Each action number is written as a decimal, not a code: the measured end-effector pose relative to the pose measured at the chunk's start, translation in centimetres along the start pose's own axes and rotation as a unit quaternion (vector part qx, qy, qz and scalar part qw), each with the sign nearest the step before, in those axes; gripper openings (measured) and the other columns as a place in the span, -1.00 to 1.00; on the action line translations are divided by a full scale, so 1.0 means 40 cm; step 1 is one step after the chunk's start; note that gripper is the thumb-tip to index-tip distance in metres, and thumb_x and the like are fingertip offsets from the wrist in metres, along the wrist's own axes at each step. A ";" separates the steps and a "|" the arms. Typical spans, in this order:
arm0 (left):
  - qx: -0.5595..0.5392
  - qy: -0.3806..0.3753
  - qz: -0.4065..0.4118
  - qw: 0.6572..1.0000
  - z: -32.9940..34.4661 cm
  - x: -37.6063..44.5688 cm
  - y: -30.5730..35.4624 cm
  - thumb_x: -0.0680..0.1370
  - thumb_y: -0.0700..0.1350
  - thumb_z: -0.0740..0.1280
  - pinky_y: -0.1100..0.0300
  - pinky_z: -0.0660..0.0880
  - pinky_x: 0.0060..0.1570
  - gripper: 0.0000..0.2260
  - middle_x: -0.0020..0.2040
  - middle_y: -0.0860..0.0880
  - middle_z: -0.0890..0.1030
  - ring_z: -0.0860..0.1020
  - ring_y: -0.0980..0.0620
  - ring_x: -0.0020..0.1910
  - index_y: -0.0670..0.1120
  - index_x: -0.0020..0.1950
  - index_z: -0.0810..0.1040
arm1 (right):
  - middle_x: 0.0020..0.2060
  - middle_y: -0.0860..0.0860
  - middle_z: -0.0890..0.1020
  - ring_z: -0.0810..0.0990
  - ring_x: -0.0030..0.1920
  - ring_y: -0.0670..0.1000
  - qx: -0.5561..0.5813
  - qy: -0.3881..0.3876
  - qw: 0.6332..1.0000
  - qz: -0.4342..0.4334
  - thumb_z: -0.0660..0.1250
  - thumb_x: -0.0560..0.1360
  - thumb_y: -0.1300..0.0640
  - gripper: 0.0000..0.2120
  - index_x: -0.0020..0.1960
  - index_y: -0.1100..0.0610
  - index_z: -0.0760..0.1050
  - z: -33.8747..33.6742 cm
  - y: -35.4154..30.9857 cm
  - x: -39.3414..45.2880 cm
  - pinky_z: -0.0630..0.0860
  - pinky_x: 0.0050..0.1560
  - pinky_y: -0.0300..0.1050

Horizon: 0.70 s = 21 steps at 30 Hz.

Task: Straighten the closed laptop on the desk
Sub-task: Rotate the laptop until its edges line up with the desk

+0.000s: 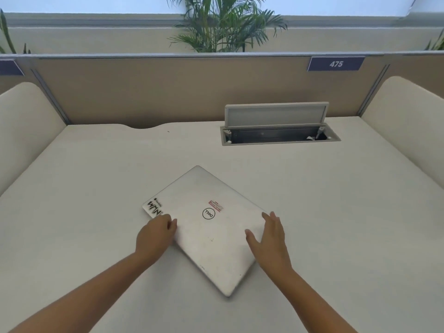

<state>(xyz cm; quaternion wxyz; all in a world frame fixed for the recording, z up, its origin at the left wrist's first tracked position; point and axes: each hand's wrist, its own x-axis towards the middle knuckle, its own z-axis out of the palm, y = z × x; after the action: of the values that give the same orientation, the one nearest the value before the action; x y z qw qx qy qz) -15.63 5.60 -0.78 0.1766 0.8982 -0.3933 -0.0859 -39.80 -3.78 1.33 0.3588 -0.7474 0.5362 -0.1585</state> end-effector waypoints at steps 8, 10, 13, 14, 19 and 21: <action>0.032 0.046 0.029 0.998 -0.015 0.152 0.041 0.52 -0.10 0.24 -0.02 0.45 0.00 -0.78 0.06 -0.20 0.54 0.48 -0.20 0.09 -0.20 0.06 0.53 | 0.34 0.05 0.38 0.39 0.30 0.04 0.320 -0.018 0.919 0.229 0.22 0.53 0.11 -0.46 0.45 0.17 0.13 0.012 0.001 -0.050 0.34 0.27 -0.05; 0.099 0.020 0.028 0.995 -0.012 0.177 0.036 0.53 -0.04 0.24 -0.06 0.43 0.09 -0.66 0.17 -0.22 0.51 0.44 -0.22 0.19 -0.23 0.21 0.47 | 0.06 -0.03 0.46 0.45 0.07 0.00 0.347 -0.023 0.901 0.261 0.17 0.54 0.14 -0.58 0.36 0.18 0.21 0.006 0.001 -0.049 0.35 0.09 -0.11; 0.118 -0.023 -0.009 0.993 -0.001 0.209 0.027 0.53 0.07 0.22 -0.09 0.42 0.15 -0.55 0.21 -0.24 0.49 0.43 -0.24 0.22 -0.27 0.23 0.42 | -0.06 0.02 0.40 0.43 -0.04 0.03 0.357 -0.018 0.889 0.287 0.13 0.54 0.18 -0.76 0.19 0.22 0.29 0.003 0.005 -0.047 0.36 -0.07 -0.10; 0.096 -0.038 -0.033 0.994 0.002 0.218 0.026 0.52 0.10 0.22 -0.10 0.43 0.17 -0.52 0.21 -0.25 0.48 0.44 -0.25 0.22 -0.28 0.23 0.41 | -0.06 0.04 0.41 0.41 -0.09 0.02 0.360 -0.013 0.886 0.292 0.12 0.53 0.19 -0.84 0.10 0.21 0.31 0.004 0.003 -0.048 0.34 -0.15 -0.14; 0.039 -0.075 -0.070 0.994 0.001 0.262 0.012 0.56 -0.02 0.15 -0.12 0.38 0.23 -0.61 0.23 -0.31 0.43 0.40 -0.29 0.25 -0.29 0.23 0.42 | -0.26 0.11 0.33 0.26 -0.27 0.04 0.388 0.013 0.867 0.312 0.08 0.48 0.26 -0.87 -0.24 0.15 0.22 0.015 -0.007 -0.041 0.26 -0.22 -0.13; 0.024 -0.083 -0.063 0.994 0.001 0.278 -0.004 0.58 -0.16 0.09 -0.10 0.36 0.25 -0.68 0.23 -0.35 0.42 0.39 -0.31 0.25 -0.31 0.22 0.43 | -0.20 0.31 0.45 0.31 -0.21 0.13 0.401 0.030 0.863 0.306 0.05 0.45 0.31 -0.92 -0.18 0.22 0.30 0.024 0.000 -0.041 0.44 -0.06 0.09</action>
<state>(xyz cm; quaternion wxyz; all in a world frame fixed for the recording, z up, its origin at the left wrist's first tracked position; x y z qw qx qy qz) -8.02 -2.51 -1.04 0.1159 0.9148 -0.3515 -0.1619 -39.81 -1.93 0.89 0.6419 -0.3320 0.6387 -0.2643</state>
